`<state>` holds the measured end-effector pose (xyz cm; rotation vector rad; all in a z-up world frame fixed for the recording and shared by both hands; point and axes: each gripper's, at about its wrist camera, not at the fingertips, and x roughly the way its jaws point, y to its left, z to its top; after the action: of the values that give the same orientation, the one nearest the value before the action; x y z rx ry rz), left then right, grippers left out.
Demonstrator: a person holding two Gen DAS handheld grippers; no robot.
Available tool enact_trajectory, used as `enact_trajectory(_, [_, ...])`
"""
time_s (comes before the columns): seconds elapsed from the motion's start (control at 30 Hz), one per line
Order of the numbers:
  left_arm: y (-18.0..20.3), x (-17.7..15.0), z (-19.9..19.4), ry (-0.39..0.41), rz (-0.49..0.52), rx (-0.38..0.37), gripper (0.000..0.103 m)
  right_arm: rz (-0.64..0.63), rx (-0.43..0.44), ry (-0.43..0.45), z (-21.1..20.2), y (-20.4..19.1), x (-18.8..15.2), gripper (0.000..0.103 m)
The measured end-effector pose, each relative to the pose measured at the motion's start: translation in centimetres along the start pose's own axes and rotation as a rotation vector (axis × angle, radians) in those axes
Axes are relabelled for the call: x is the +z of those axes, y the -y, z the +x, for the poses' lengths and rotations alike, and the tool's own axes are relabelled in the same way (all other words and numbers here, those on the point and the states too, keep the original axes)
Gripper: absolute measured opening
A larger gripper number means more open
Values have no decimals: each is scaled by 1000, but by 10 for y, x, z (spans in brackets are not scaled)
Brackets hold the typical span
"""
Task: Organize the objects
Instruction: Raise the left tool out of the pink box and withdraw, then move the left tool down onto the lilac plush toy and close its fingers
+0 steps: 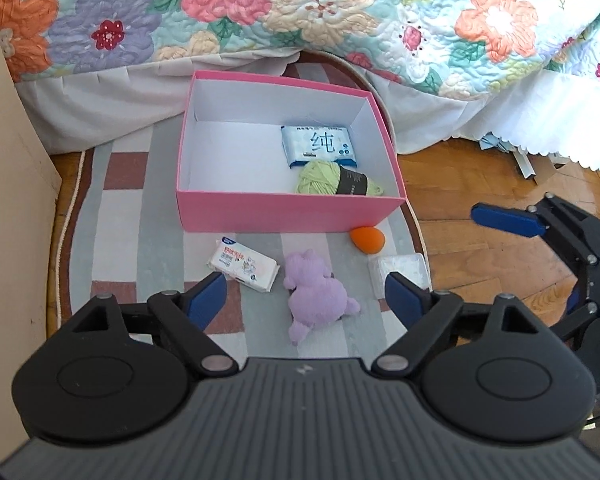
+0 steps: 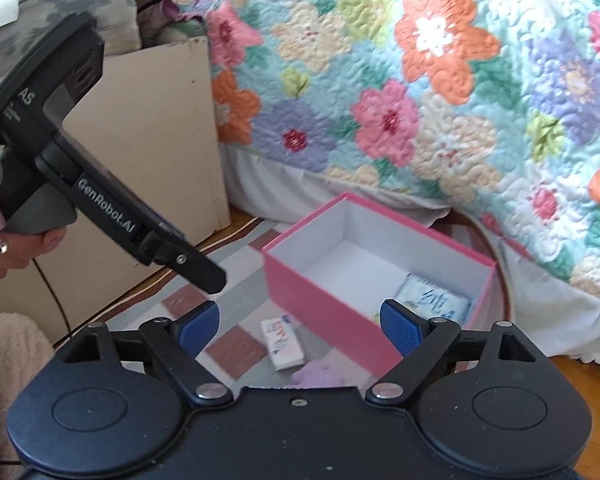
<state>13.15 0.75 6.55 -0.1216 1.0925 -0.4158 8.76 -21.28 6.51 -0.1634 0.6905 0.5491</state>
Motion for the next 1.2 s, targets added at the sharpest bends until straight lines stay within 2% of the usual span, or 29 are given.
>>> enact_trajectory(0.13, [-8, -8, 1, -5, -52, -54, 91, 35, 43, -25, 5, -1, -8, 90])
enact_trajectory(0.23, [-7, -13, 2, 29, -26, -26, 99, 23, 23, 3, 6, -6, -15, 91])
enact_trajectory(0.3, [-8, -16, 6, 30, -22, 9, 100, 17, 19, 0, 8, -8, -17, 91])
enact_trajectory(0.5, [-15, -26, 22, 22, -33, 10, 103, 23, 14, -56, 21, -8, -25, 96])
enact_trajectory(0.57, [-15, -30, 29, 17, -30, 26, 103, -33, 4, -123, 31, -15, -29, 96])
enact_trajectory(0.63, [-19, -33, 37, -5, -62, 10, 103, -111, -28, -165, 39, -25, -35, 96])
enact_trajectory(0.8, [-32, -41, 57, -14, -141, -40, 103, -249, -84, -213, 58, -44, -51, 96])
enact_trajectory(0.93, [-46, -47, 76, -26, -195, -29, 103, -347, -125, -233, 76, -50, -56, 96])
enact_trajectory(1.1, [-56, -56, 91, -24, -227, -43, 103, -300, -89, -238, 87, -46, -61, 96])
enact_trajectory(1.2, [-58, -58, 102, -54, -236, -46, 103, -290, -74, -236, 92, -45, -65, 96])
